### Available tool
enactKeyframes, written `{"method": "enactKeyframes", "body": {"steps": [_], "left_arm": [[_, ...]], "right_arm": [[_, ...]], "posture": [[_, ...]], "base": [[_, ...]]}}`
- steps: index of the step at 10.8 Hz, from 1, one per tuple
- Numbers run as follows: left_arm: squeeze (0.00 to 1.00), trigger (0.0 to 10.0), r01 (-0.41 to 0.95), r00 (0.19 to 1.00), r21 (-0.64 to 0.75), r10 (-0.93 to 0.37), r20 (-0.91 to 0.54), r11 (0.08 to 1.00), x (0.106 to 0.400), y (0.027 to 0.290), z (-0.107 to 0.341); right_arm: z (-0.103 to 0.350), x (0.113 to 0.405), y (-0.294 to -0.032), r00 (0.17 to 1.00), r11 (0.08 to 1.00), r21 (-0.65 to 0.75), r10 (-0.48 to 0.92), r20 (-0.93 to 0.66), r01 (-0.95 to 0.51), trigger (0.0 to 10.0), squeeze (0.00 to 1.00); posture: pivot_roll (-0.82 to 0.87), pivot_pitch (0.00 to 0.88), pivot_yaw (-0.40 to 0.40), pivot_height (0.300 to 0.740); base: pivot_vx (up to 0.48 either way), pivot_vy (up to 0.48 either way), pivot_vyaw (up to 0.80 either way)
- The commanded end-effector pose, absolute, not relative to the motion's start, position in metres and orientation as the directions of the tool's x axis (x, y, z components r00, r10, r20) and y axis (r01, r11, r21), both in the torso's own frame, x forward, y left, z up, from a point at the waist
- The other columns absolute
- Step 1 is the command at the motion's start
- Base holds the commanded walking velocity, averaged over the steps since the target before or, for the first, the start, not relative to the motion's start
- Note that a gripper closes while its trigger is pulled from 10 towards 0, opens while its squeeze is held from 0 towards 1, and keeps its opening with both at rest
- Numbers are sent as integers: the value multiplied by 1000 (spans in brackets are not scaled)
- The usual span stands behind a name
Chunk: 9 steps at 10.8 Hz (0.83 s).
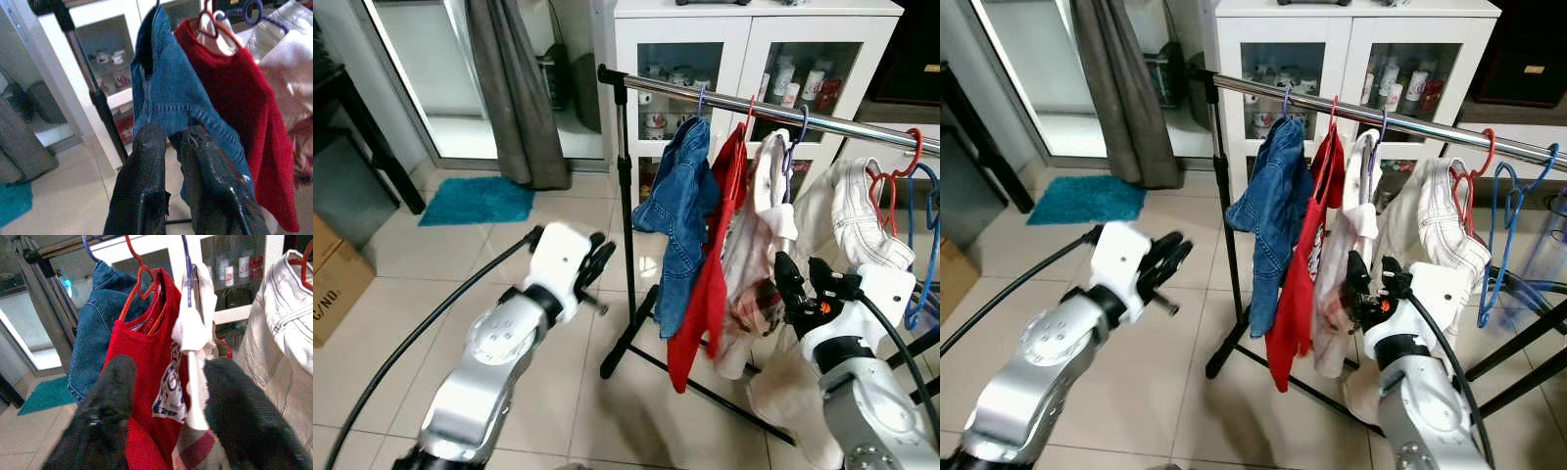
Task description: Hang hanger
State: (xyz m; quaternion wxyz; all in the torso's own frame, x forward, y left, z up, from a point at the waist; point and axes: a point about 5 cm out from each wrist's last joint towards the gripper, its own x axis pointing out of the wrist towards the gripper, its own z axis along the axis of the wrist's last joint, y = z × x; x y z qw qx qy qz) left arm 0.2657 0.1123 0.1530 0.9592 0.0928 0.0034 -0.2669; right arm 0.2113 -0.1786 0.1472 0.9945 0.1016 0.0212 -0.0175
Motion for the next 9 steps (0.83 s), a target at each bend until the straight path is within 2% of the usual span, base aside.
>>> {"method": "enactKeyframes", "body": {"steps": [1, 2, 3, 4, 5, 6, 8, 9], "left_arm": [[0, 10000, 512, 857, 176, -513, -43, 841, 270, 110, 155], [0, 10000, 516, 854, 167, -519, -29, 840, 271, 107, 157], [0, 10000, 509, 858, 170, -514, -17, 844, 272, 106, 158], [0, 10000, 496, 865, 156, -501, -9, 854, 273, 107, 158], [0, 10000, 487, 871, 159, -492, -9, 859, 274, 109, 158], [0, 10000, 482, 871, 204, -491, -4, 852, 274, 110, 159], [0, 10000, 446, 891, 202, -454, -9, 872, 276, 116, 158], [0, 10000, 434, 899, 178, -437, -24, 883, 276, 119, 157]], "right_arm": [[150, 214, -177, 999, 982, 185, -33, -21, 36, 10000, 1000], [153, 216, -177, 998, 981, 188, -53, 16, 49, 10000, 992], [155, 217, -178, 998, 980, 191, -58, 32, 51, 10000, 973], [153, 217, -175, 1000, 973, 232, -13, 4, 12, 10000, 725], [154, 218, -171, 1000, 977, 215, 11, 12, -13, 10000, 0], [151, 219, -169, 1000, 979, 206, 3, 8, -4, 10000, 0], [151, 224, -162, 1000, 973, 228, 29, 2, -29, 10000, 0], [154, 228, -160, 999, 982, 183, 43, 20, -45, 10000, 0]], "posture": [[-51, 0, 102, 740], [-50, 0, 100, 740], [-48, 0, 93, 740], [-45, 0, 82, 740], [-43, 0, 79, 740], [-35, 0, 71, 740], [-19, 0, 66, 740], [-13, 0, 63, 740]], "base": [[0, 0, 0], [0, 0, 0], [0, 480, -800], [0, 480, -800], [0, 480, -800], [0, 0, -800], [0, -480, -800], [0, -480, -800]]}}
